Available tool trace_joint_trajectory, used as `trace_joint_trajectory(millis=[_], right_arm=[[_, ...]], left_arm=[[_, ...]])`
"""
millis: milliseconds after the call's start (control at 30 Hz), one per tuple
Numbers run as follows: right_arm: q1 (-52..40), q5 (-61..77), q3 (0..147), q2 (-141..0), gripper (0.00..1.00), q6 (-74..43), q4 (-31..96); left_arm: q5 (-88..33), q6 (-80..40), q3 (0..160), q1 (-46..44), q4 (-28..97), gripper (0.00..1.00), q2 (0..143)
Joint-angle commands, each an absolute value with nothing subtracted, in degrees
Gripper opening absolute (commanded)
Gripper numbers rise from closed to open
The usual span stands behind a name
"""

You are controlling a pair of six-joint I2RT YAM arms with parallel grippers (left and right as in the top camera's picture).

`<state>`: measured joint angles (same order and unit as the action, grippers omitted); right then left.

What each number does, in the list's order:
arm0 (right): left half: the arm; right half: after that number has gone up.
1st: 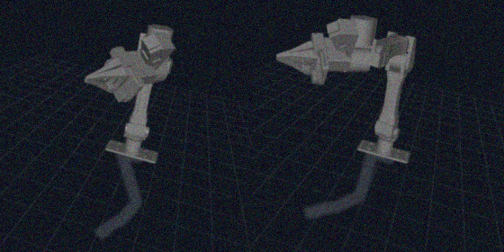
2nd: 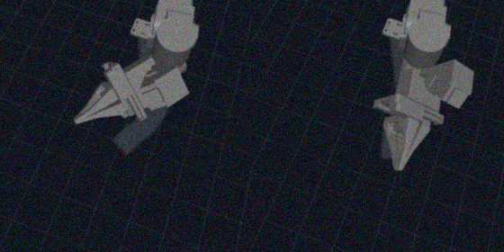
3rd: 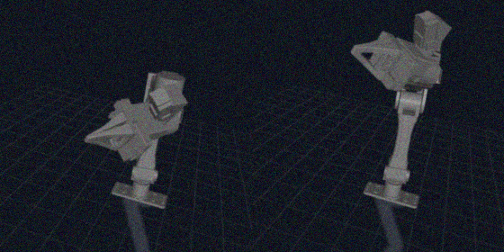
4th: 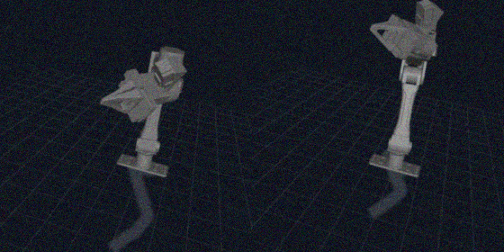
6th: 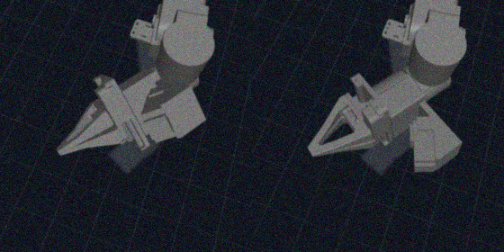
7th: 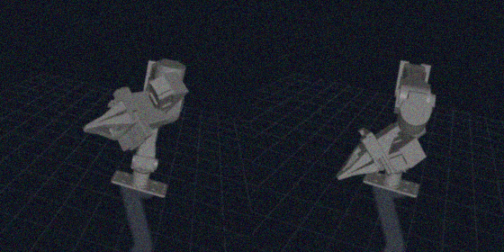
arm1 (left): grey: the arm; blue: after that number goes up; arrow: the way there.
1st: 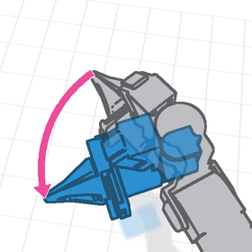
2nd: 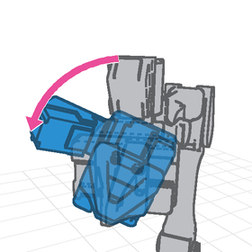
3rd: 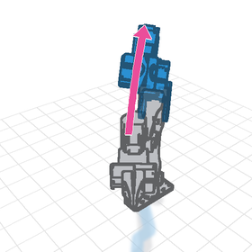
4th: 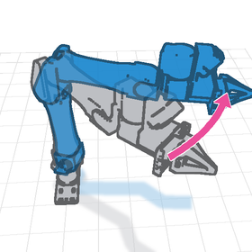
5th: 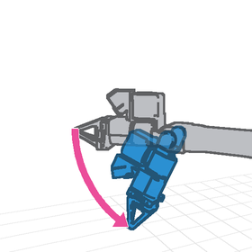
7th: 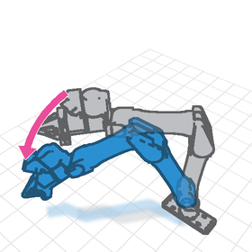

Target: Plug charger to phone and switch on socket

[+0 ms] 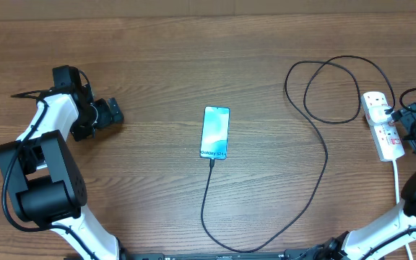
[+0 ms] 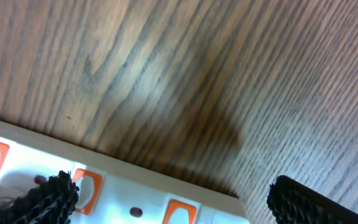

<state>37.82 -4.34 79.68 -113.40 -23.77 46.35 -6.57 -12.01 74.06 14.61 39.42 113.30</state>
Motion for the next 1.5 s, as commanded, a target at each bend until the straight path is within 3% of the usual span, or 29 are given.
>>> trace_joint_trajectory(millis=[0, 1467], right_arm=[[37.98, -3.73, 79.11, -111.68, 1.00, -23.51, 47.00], [37.95, -2.50, 77.08, -112.25, 1.00, -19.42, 43.83]], left_arm=[[-5.76, -12.03, 72.79, 14.87, 39.79, 1.00, 115.07], [-5.76, -12.03, 72.79, 14.87, 39.79, 1.00, 115.07]])
